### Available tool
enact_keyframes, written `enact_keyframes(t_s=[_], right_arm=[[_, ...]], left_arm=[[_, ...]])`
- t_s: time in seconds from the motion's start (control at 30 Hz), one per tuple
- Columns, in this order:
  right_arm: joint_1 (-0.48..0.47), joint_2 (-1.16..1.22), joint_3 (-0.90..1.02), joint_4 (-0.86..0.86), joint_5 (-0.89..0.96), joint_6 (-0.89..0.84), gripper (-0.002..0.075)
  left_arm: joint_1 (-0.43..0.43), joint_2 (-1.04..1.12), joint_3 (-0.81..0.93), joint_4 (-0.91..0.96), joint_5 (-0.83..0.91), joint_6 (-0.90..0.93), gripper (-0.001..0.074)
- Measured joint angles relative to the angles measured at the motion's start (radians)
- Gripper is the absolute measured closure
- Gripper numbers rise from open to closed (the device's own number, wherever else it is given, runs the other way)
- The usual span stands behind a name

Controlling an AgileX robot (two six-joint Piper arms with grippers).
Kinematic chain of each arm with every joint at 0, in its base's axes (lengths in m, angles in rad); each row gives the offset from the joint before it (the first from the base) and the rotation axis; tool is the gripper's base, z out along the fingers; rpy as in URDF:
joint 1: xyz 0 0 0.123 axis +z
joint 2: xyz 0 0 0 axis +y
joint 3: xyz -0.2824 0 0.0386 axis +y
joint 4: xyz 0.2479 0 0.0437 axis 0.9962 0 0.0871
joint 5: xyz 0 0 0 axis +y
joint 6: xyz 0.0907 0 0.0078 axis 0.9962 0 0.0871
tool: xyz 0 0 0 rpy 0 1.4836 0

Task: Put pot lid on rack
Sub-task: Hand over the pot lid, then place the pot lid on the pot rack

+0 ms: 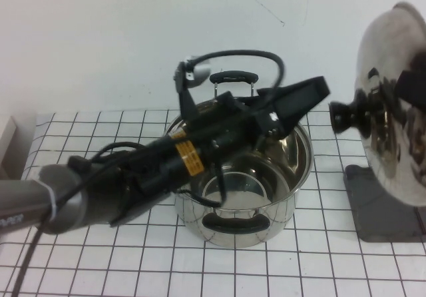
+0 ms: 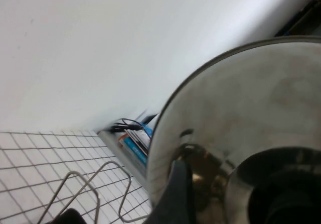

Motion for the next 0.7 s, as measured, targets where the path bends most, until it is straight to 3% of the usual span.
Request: enact_keyframes(t_s=[0.1, 0.2, 0.3, 0.37, 0.43, 0.53, 0.7], right_arm=[[0.000, 0.000, -0.040, 0.000, 0.000, -0.033, 0.0706], [0.000, 0.000, -0.085, -0.042, -0.004, -0.036, 0.0707], [0.000, 0.000, -0.096, -0.116, -0.008, -0.002, 0.0707], [0.000, 0.000, -0.096, -0.194, -0.021, 0.023, 0.0707], [0.000, -0.004, -0.096, -0.270, -0.044, 0.054, 0.0707], [0.000, -0.021, -0.096, -0.375, -0.109, 0.108, 0.0707], [0.000, -0.030, -0.096, -0.440, -0.155, 0.160, 0.0707]], left_arm=[[0.065, 0.000, 0.000, 0.072, 0.000, -0.076, 0.0120], [0.140, -0.005, 0.000, 0.169, 0.000, -0.152, 0.0184], [0.211, -0.027, 0.000, 0.292, 0.000, -0.224, 0.0381], [0.260, -0.055, 0.000, 0.378, 0.000, -0.236, 0.0566], [0.300, -0.093, 0.000, 0.446, 0.000, -0.226, 0.0664], [0.351, -0.165, 0.000, 0.522, -0.002, -0.196, 0.0713], [0.378, -0.347, 0.000, 0.665, 0.087, -0.158, 0.0731]])
